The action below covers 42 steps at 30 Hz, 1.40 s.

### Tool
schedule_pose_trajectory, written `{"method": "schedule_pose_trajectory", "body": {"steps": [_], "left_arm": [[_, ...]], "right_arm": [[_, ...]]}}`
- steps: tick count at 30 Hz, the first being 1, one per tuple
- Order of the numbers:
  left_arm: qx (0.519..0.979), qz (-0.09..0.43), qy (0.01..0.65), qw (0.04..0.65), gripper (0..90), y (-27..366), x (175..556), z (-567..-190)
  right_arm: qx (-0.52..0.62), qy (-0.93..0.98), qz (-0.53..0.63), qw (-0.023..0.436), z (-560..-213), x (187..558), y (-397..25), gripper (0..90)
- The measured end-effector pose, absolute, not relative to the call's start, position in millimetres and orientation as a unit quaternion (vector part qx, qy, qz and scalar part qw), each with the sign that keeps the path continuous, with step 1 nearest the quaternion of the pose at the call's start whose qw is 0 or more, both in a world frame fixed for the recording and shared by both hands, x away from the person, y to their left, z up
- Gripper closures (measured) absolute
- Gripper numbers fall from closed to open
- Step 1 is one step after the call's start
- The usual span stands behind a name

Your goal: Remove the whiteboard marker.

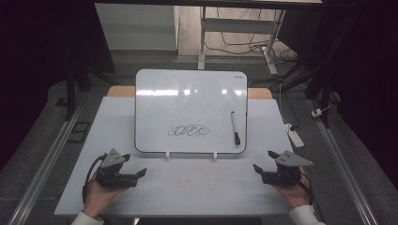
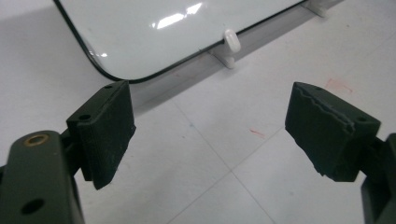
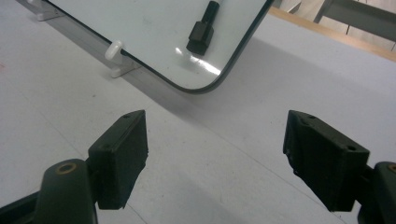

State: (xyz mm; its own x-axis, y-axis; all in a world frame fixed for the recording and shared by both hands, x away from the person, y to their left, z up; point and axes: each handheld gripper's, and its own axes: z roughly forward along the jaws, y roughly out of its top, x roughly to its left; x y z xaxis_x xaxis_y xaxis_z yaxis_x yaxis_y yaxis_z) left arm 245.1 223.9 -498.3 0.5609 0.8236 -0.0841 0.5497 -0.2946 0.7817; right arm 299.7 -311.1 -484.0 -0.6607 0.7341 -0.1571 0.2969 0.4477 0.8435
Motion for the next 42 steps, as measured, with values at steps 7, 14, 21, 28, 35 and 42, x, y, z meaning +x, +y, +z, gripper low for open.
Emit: {"method": "schedule_pose_trajectory", "body": {"steps": [7, 14, 21, 28, 35, 42], "left_arm": [[0.786, 0.167, 0.439, 0.401, 16.6, 229.5, 244.1, -502.4], [0.787, 0.167, 0.438, 0.400, 16.6, 229.5, 244.0, -502.6], [0.790, 0.168, 0.436, 0.396, 16.7, 227.7, 245.8, -502.7], [0.793, 0.169, 0.434, 0.393, 17.1, 225.7, 246.0, -504.3], [0.797, 0.166, 0.431, 0.388, 17.3, 224.3, 247.5, -506.8], [0.799, 0.169, 0.430, 0.385, 17.4, 224.1, 248.1, -507.6]], "right_arm": [[0.329, 0.804, 0.420, 0.261, -485.2, 299.7, -309.8, 22.9], [0.334, 0.802, 0.418, 0.265, -482.7, 298.6, -307.9, 23.7], [0.338, 0.800, 0.419, 0.263, -482.1, 299.3, -307.5, 25.4], [0.340, 0.797, 0.423, 0.265, -472.6, 299.3, -300.8, 27.1], [0.345, 0.790, 0.427, 0.272, -458.3, 305.5, -291.1, 29.5], [0.357, 0.789, 0.418, 0.275, -448.6, 318.1, -276.9, 31.0]]}}
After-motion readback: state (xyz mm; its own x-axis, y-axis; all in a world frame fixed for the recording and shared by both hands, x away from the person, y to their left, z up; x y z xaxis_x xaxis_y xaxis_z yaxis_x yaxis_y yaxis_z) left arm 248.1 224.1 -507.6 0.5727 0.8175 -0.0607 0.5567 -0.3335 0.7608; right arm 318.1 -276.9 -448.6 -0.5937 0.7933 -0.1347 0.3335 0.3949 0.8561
